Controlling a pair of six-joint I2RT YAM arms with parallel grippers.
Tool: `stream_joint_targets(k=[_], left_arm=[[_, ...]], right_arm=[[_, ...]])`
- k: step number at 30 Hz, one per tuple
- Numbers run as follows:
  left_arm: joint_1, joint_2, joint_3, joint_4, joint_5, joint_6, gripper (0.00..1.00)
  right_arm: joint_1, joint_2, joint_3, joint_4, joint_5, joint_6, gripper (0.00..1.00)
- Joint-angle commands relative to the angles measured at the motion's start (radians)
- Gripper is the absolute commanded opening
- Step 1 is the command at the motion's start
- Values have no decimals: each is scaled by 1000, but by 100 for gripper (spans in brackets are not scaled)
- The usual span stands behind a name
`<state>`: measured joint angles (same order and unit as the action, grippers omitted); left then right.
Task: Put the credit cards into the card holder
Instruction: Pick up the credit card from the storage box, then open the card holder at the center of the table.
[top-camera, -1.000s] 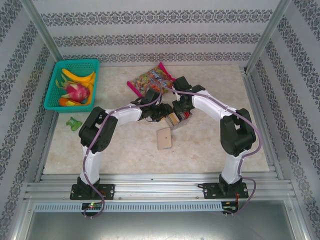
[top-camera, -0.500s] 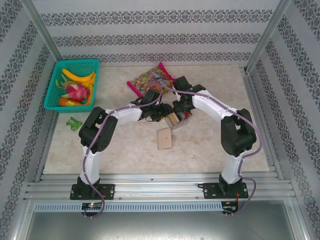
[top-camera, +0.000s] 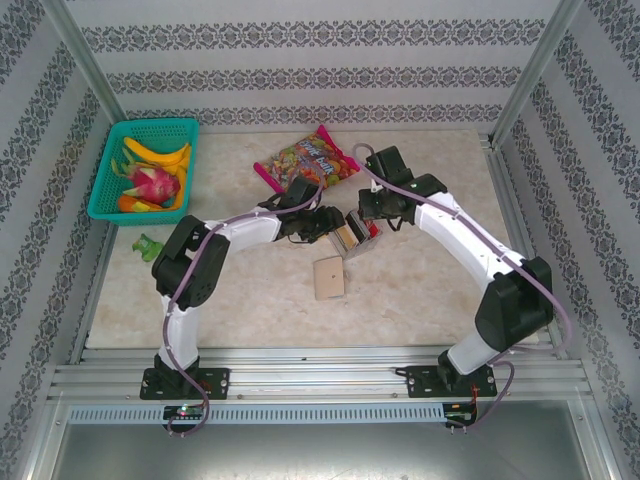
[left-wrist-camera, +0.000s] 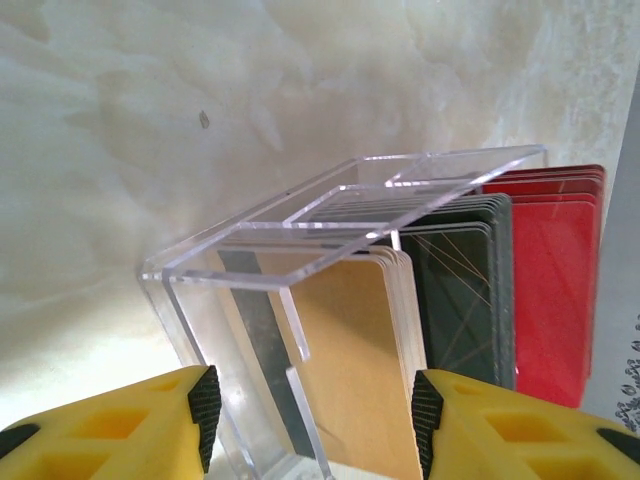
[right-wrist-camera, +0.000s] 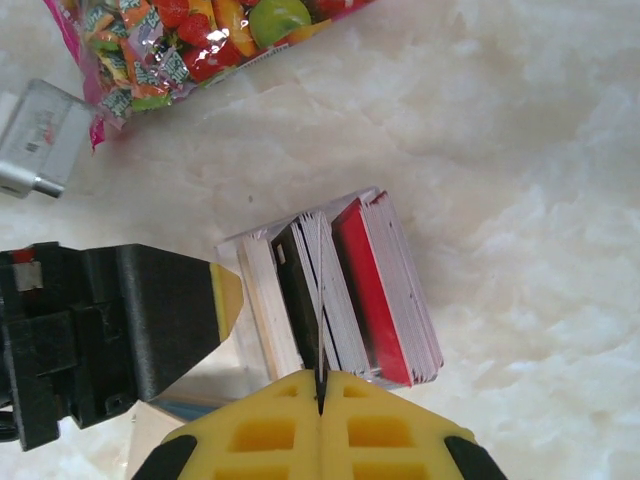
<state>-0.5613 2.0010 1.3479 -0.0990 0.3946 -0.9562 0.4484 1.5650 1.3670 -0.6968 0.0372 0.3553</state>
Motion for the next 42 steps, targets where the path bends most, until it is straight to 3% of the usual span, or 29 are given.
stream_joint_targets(k=[1,6,18,24,31,42], left_arm=[[9,-90,-39,-30,-33,41,57],[8,-200,-131,-72,-82,94,60],[9,-420,-399,-89,-101,108,66],[9,-419,-405,-90,-98,102,66],[8,-399,-385,-95,-89,102,66],[8,-380,-382,-98,-76,102,66]], right_arm=[[-12,-68,-60,32,-42,108,0],[-2,-169,-201,121,-109,238,0],[171,-281,-496,270,-106,354,0],[257,-303,-505,274,-15,381,0],[302,-216,-458,232,49,376,0],[305,-196,-475,198,110,375,0]])
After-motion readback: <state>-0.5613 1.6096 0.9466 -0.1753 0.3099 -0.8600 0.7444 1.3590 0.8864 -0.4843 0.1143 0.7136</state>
